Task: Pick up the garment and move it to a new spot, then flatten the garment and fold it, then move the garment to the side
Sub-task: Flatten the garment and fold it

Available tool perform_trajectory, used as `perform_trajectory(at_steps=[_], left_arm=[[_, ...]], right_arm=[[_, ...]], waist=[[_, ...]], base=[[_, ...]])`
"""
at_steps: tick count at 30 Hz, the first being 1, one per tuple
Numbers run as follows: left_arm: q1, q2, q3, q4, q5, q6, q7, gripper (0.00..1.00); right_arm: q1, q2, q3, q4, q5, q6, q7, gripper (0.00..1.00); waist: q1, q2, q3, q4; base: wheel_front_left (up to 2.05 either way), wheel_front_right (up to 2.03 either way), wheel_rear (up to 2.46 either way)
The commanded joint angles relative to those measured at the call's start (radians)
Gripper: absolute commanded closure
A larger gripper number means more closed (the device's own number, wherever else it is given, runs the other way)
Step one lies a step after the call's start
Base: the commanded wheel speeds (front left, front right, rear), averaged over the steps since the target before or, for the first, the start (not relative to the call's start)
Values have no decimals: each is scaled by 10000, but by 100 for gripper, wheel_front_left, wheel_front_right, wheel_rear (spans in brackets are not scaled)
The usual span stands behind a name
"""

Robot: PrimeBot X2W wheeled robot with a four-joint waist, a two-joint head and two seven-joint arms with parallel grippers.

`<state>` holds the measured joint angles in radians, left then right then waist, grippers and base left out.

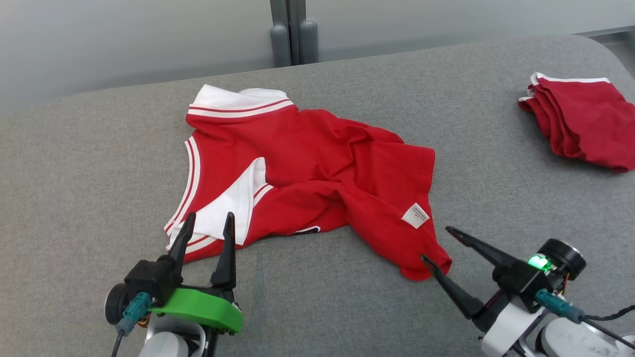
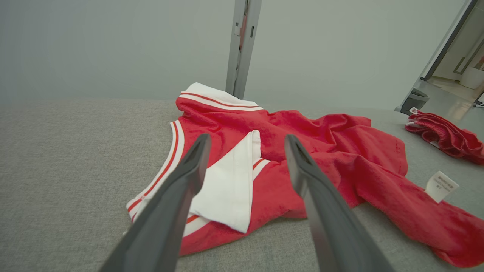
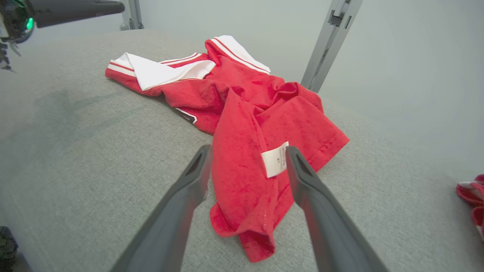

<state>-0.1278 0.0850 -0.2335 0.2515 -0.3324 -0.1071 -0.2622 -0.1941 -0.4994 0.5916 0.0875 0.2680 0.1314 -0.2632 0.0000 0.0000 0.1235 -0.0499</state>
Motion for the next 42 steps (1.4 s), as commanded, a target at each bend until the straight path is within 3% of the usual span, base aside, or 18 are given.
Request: perform_trajectory(at_steps=[1, 6, 11, 24, 25, 26, 27, 28, 35, 42], left_arm=[[176, -2, 30, -21, 58, -30, -33, 0], [56, -47, -76, 16, 81, -60, -33, 0], [-33, -72, -95, 54, 122, -77, -33, 0], [-93, -163, -149, 173, 176, -145, -33, 0], [-85, -168, -145, 179, 174, -151, -33, 0], [-77, -177, -156, 186, 177, -156, -33, 0], [-67, -185, -157, 190, 177, -151, -33, 0], [-41, -190, -148, 188, 173, -140, -33, 0], [205, -213, -48, 168, 232, -150, -33, 0], [247, -222, 46, 110, 257, -135, -33, 0]], right_arm=[[129, -37, -316, -82, 28, -17, -15, 0], [-137, 33, -998, 255, -39, -17, 6, 0], [-807, 271, -688, 1253, 288, -17, 413, 0], [-3220, 817, 1942, 4873, 2315, -17, 1341, 0], [-3374, 810, 2133, 5009, 2408, -17, 1318, 20], [-3537, 779, 2399, 5132, 2502, -17, 1242, 67], [-3645, 763, 2583, 5209, 2594, -17, 1166, 89], [-3756, 774, 2801, 5244, 2717, -17, 1047, 100], [-4162, 741, 3671, 4859, 2674, -17, 266, 100], [-3754, 1125, 4450, 3855, 2153, -17, 201, 100]], waist=[[0, 0, -45, -35], [0, 0, -37, 160], [0, 0, 53, 504], [0, 0, 140, 1511], [0, 0, 135, 1551], [0, 0, 126, 1608], [0, 0, 115, 1646], [0, 0, 95, 1676], [0, 0, -42, 1644], [0, 0, -81, 1302]], base=[[0, 0, 0], [0, 0, 0], [0, 0, 0], [0, 0, 0], [0, 0, 0], [0, 0, 0], [0, 0, 0], [0, 0, 0], [0, 0, 0], [0, 0, 0]])
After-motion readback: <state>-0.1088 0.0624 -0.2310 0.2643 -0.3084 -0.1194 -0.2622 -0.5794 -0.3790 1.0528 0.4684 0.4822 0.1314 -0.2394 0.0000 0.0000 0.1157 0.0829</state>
